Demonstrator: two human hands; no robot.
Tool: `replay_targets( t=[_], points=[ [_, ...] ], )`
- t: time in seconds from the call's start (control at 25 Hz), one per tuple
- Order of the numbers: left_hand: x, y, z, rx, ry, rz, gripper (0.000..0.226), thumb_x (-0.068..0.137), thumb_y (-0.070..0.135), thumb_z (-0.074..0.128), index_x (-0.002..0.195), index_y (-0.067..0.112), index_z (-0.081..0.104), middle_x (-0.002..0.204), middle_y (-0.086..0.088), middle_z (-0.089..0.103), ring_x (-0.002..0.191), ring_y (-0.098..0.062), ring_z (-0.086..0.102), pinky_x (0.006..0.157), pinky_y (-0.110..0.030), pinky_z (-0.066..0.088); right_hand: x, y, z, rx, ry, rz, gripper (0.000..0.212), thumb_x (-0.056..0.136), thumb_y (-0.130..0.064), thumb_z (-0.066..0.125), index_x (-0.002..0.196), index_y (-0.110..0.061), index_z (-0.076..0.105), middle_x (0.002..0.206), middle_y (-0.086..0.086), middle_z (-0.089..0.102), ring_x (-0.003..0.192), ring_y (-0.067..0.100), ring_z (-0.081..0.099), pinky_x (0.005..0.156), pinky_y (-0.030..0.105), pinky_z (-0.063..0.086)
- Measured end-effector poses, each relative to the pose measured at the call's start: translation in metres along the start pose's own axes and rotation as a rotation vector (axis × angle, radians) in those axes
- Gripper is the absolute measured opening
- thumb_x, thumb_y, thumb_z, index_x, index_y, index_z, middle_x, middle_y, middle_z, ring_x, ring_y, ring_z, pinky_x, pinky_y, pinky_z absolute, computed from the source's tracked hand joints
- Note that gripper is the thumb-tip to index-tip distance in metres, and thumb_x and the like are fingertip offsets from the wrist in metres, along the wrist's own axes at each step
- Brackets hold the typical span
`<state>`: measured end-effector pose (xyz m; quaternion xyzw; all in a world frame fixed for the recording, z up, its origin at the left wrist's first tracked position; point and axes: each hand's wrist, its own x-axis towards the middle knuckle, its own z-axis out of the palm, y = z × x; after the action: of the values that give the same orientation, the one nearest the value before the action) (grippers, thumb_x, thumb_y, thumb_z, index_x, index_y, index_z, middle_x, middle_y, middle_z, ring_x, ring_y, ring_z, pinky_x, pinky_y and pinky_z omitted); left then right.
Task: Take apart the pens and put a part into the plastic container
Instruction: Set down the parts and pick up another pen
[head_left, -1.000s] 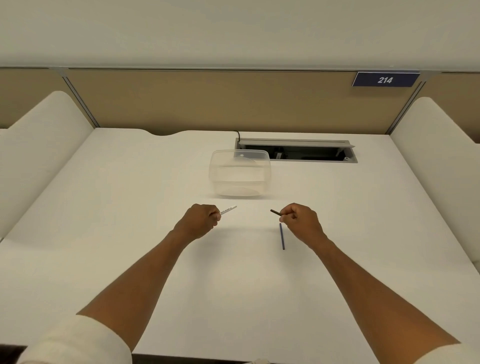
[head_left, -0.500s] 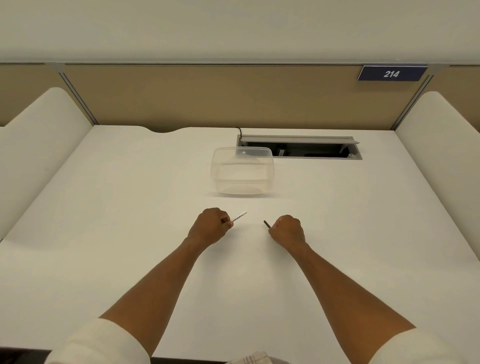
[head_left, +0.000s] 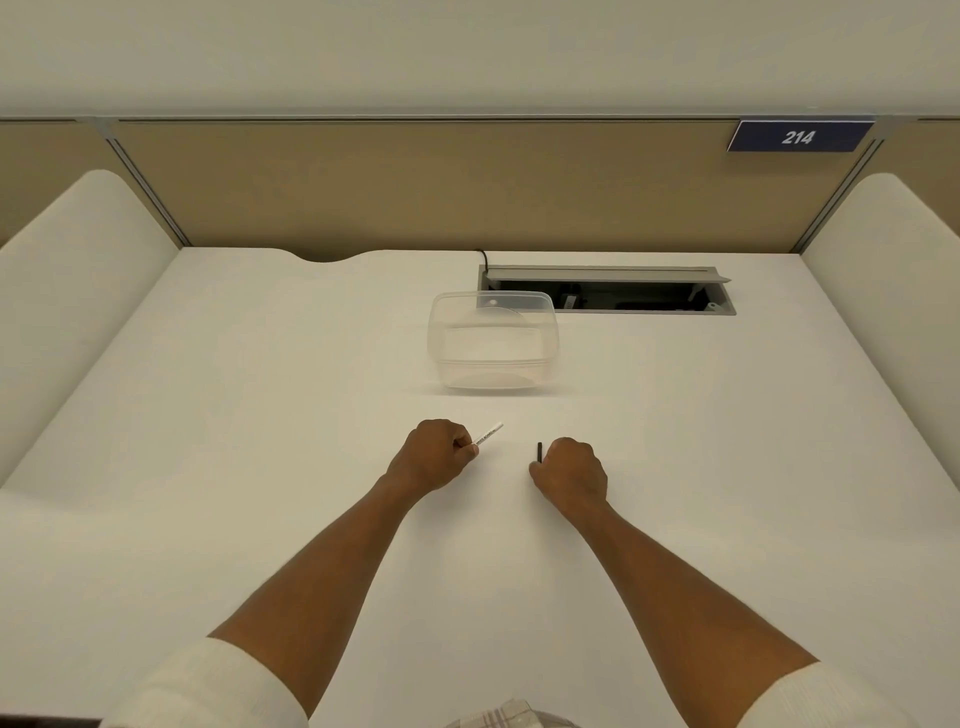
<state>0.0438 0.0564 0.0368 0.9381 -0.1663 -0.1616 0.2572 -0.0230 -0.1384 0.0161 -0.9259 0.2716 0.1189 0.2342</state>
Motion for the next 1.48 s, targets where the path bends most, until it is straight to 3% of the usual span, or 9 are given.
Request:
replay_targets(
  t=[0.36,0.72,0.88,1.0,1.16,1.48],
  points=[
    [0.000,-0.011,-0.004,0.011,-0.009,0.002,0.020,0.089,0.031,0.060,0.070,0.026,0.060,0.070,0.012,0.055,0.068,-0.012,0.054,0.059,-0.026,0.040,-0.003,-0.002,0.002,0.032,-0.002,0.009,0.016,0.080,-0.028,0.060,0.083,-0.012,0.058,0.094,0.008,0.065,0.073,0.027,0.057,0.064,0.029,0.046],
    [-0.003,-0.012,-0.009,0.022,0.004,0.030,0.018,0.090,0.031,0.060,0.077,0.020,0.065,0.070,0.012,0.054,0.067,-0.011,0.052,0.059,-0.027,0.041,-0.008,-0.002,-0.001,0.143,0.028,0.058,0.030,0.084,-0.042,0.065,0.081,-0.013,0.057,0.092,0.006,0.065,0.083,0.029,0.062,0.069,0.031,0.047],
    [-0.008,-0.012,-0.011,0.019,0.003,0.032,0.018,0.089,0.031,0.060,0.075,0.022,0.064,0.071,0.012,0.055,0.068,-0.013,0.055,0.061,-0.028,0.044,-0.008,0.003,-0.006,0.191,0.072,0.044,0.017,0.092,-0.024,0.057,0.088,-0.009,0.064,0.097,0.011,0.068,0.090,0.034,0.065,0.079,0.040,0.055],
    [-0.013,-0.015,-0.012,0.020,0.001,0.026,0.018,0.089,0.032,0.061,0.073,0.025,0.063,0.071,0.011,0.057,0.069,-0.014,0.057,0.061,-0.028,0.046,-0.009,0.005,-0.010,0.169,0.074,0.024,0.018,0.090,-0.011,0.048,0.092,-0.010,0.066,0.100,0.011,0.067,0.089,0.033,0.065,0.076,0.035,0.054],
    [-0.020,-0.017,-0.013,0.012,0.008,0.021,0.017,0.089,0.032,0.060,0.076,0.022,0.065,0.072,0.010,0.057,0.070,-0.015,0.057,0.063,-0.029,0.046,-0.012,0.007,-0.010,0.187,0.068,0.005,0.020,0.090,-0.010,0.048,0.090,-0.013,0.067,0.099,0.008,0.067,0.079,0.024,0.056,0.070,0.029,0.045],
    [-0.031,-0.018,-0.013,0.013,0.014,0.022,0.017,0.089,0.032,0.060,0.080,0.020,0.068,0.070,0.011,0.057,0.069,-0.014,0.057,0.061,-0.027,0.045,-0.020,0.011,-0.009,0.193,0.076,-0.070,0.023,0.087,-0.001,0.046,0.087,-0.010,0.066,0.094,0.006,0.067,0.081,0.026,0.061,0.066,0.028,0.044]
  ],
)
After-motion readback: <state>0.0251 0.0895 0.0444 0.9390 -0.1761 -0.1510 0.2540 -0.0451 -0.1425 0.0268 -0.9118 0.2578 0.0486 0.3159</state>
